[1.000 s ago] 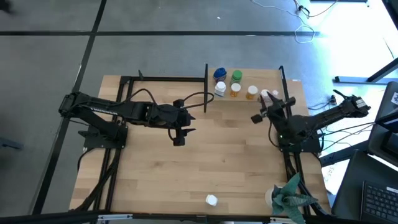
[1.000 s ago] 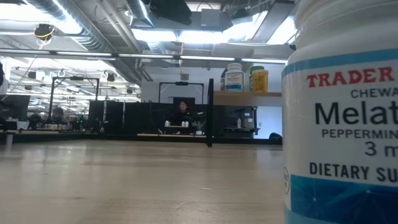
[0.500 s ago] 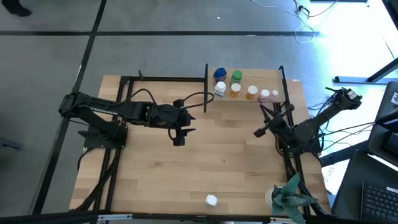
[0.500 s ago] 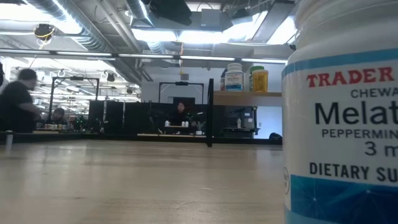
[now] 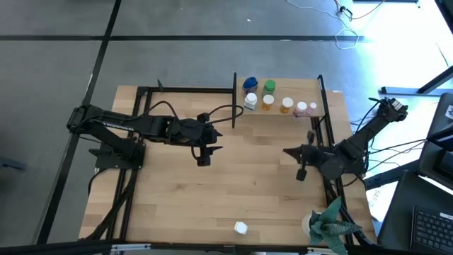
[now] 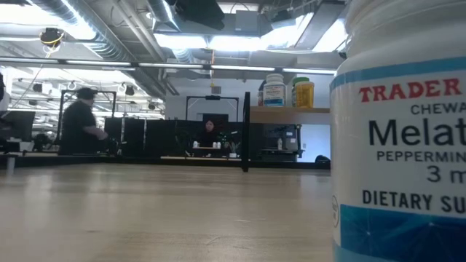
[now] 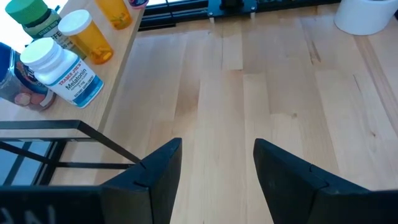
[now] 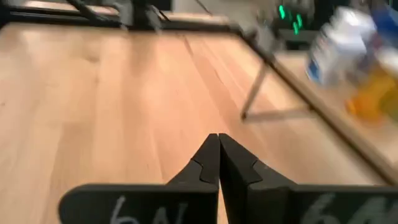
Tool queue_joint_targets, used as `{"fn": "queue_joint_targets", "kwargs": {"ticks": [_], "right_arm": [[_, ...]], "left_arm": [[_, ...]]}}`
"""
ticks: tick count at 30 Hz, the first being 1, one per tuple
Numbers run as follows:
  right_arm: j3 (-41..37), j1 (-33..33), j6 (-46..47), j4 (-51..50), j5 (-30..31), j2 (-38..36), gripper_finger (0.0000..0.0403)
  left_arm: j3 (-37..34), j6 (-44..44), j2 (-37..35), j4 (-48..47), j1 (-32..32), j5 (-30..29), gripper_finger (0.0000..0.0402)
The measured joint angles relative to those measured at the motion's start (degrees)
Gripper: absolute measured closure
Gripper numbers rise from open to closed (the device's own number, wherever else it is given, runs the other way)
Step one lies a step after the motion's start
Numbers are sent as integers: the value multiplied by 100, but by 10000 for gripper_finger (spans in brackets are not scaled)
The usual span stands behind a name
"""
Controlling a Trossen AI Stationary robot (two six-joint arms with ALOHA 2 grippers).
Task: Pick and place medicine bottles onto shelf by color
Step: Put the pink medicine bottle on the shelf
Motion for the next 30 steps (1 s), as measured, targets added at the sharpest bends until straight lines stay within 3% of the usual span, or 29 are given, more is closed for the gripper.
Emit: {"fn": "queue_joint_targets", "kwargs": {"ticks": [5, 10, 18, 23, 30], "right_arm": [[648, -459, 1966, -2209, 145, -120, 401], [1395, -1407, 2867, -3632, -457, -124, 401], [1948, -2977, 2601, -3891, -1651, -71, 401], [1999, -3823, 2344, -3891, -1976, 127, 401], [2059, -4521, 1913, -3756, -1978, 481, 401]], "left_arm": [[0, -2, 0, 0, 0, 0, 208], [0, -4, 0, 0, 0, -1, 208], [0, -4, 0, 2, 0, -2, 208], [0, -4, 0, 2, 0, 0, 208], [-1, -4, 0, 2, -2, -1, 208]]}}
